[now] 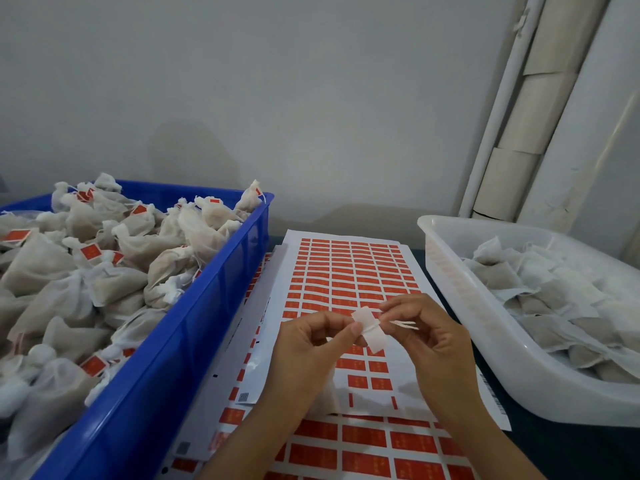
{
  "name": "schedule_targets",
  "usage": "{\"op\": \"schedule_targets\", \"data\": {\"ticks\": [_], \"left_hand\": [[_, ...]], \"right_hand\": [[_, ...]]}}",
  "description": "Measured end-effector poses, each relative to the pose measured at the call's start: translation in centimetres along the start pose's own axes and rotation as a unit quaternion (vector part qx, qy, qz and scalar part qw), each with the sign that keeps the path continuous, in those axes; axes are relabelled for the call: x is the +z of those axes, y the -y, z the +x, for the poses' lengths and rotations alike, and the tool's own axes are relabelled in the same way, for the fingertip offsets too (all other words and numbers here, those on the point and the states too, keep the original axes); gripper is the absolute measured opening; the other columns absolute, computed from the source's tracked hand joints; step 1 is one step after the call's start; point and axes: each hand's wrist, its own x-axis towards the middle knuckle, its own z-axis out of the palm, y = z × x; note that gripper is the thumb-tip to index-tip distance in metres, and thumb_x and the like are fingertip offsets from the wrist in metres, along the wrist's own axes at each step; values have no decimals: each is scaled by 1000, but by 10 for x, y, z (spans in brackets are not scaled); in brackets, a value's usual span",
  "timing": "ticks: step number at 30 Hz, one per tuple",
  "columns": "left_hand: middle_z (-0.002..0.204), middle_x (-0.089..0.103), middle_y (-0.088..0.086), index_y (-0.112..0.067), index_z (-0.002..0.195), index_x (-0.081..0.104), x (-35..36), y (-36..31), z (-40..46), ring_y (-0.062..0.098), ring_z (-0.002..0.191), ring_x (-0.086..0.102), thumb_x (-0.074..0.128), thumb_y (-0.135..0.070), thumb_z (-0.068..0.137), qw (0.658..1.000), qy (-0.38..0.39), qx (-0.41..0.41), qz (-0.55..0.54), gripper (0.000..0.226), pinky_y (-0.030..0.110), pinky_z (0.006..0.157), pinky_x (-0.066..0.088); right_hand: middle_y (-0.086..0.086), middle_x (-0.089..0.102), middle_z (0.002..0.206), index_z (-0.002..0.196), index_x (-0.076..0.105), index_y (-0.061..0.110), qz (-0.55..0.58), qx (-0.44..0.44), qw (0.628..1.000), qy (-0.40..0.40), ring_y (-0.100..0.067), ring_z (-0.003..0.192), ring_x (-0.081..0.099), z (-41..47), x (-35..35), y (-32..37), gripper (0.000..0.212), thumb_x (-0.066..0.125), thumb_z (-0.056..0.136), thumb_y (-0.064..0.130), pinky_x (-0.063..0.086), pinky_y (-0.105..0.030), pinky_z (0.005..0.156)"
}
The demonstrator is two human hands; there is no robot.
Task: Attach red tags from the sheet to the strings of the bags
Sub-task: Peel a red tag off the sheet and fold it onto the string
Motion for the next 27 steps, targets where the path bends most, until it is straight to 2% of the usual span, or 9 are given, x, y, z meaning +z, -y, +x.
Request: {"op": "schedule_targets", "data": {"ticks": [8, 13, 15, 18, 21, 23, 25, 26, 27], "left_hand": [[66, 66, -28, -33, 68, 65, 0, 3, 2, -9, 73, 62, 69, -27, 76, 1000, -9, 22, 10, 11, -3, 58, 40], [65, 63, -33, -34, 66, 64, 1, 3, 1, -13, 73, 60, 69, -27, 77, 999, -8, 37, 30, 13, -4, 58, 39], [66, 63, -34, -33, 67, 64, 0, 5, 2, -14, 74, 60, 69, -28, 77, 999, -12, 31, 35, 12, -4, 57, 39], [66, 63, -33, -31, 68, 65, -2, 8, 4, -15, 75, 59, 70, -29, 76, 999, -13, 8, 32, 9, -4, 53, 39], [66, 64, -31, -31, 67, 66, -2, 9, 5, -14, 74, 60, 70, -30, 76, 999, -10, -3, 31, 10, -3, 53, 40], [65, 64, -31, -33, 66, 65, -2, 9, 4, -13, 75, 59, 70, -31, 76, 999, -10, -1, 39, 11, -3, 53, 40], [64, 64, -31, -33, 66, 65, -2, 8, 4, -14, 74, 58, 70, -31, 76, 999, -6, 1, 38, 11, -4, 53, 39], [63, 64, -30, -33, 66, 65, -2, 8, 4, -14, 73, 59, 69, -30, 76, 999, -2, 2, 36, 12, -4, 54, 39], [63, 64, -29, -33, 66, 65, -2, 8, 4, -13, 72, 59, 69, -29, 77, 999, 3, 4, 33, 12, -4, 54, 38]], "right_hand": [[8, 65, 89, 82, 62, 22, -12, 37, 999, 24, -9, 90, 61, -1, 1, -1, 9, 62, 82, 12, 51, -17, 81], [6, 65, 91, 87, 60, 19, -16, 75, 997, 19, -13, 89, 62, -2, 2, -2, 8, 62, 84, 11, 53, -30, 86], [9, 63, 98, 93, 57, 24, -33, 75, 997, 9, -12, 93, 61, -2, 2, -3, 13, 60, 85, 14, 53, -30, 87], [20, 57, 109, 99, 51, 32, -78, 13, 997, 2, -4, 97, 59, 0, -2, 0, 20, 62, 84, 24, 48, -17, 84], [24, 51, 107, 90, 46, 41, -156, -84, 984, 33, -5, 95, 57, 3, -7, 1, 24, 62, 80, 27, 44, -19, 88], [28, 45, 103, 83, 45, 44, -195, -111, 973, 47, -1, 89, 54, 2, -7, 1, 16, 55, 82, 32, 45, -20, 86], [31, 43, 96, 83, 44, 44, -217, -136, 966, 41, 7, 77, 50, 0, -7, 0, 9, 42, 91, 47, 43, -8, 77], [30, 46, 94, 84, 46, 44, -215, -144, 965, 45, 7, 77, 50, 0, -7, 0, 9, 42, 91, 46, 43, -9, 79], [26, 50, 96, 86, 48, 42, -212, -148, 964, 55, 4, 81, 52, 1, -7, -1, 7, 49, 89, 36, 46, -17, 83]]}}
